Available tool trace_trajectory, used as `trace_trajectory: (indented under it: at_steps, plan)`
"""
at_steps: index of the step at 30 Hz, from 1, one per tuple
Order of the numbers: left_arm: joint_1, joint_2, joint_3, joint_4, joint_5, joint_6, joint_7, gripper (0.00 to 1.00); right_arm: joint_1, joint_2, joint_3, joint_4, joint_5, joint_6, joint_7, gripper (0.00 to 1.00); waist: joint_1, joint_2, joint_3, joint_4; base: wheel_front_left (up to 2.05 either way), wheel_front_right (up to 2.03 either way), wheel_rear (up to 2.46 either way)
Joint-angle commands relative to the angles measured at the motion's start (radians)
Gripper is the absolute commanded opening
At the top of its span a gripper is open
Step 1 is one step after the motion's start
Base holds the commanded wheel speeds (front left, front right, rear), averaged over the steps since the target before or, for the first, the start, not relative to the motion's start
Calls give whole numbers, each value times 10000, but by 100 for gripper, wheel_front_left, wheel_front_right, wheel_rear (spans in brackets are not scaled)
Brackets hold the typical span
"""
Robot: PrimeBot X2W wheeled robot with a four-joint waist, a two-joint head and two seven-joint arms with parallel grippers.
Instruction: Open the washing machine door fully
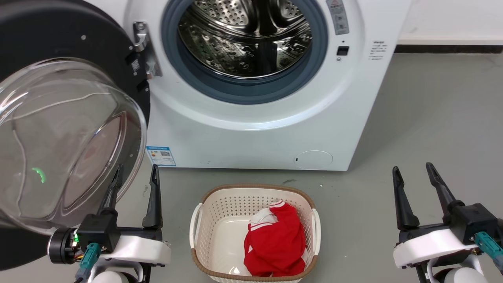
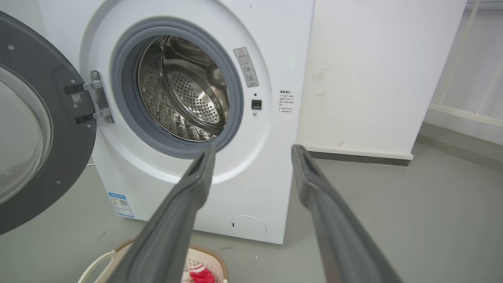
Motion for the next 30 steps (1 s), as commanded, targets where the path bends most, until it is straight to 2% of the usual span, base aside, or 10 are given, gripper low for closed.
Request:
trace_trajectory:
  at_steps: [1,9,30]
  plan:
    - [-125,34,4,45,109,15,25,100,111,16,-43,-129,-104,-7,45,100,1,-1,-36,-178,0,0,0]
    - [-38,62,66,169,313,77,25,100,400,17,-2,-525,-292,-7,296,100,1,-1,-115,-461,0,0,0]
    - [65,-48,235,417,263,8,25,100,330,17,45,-205,-58,-7,208,100,1,-1,-129,-480,0,0,0]
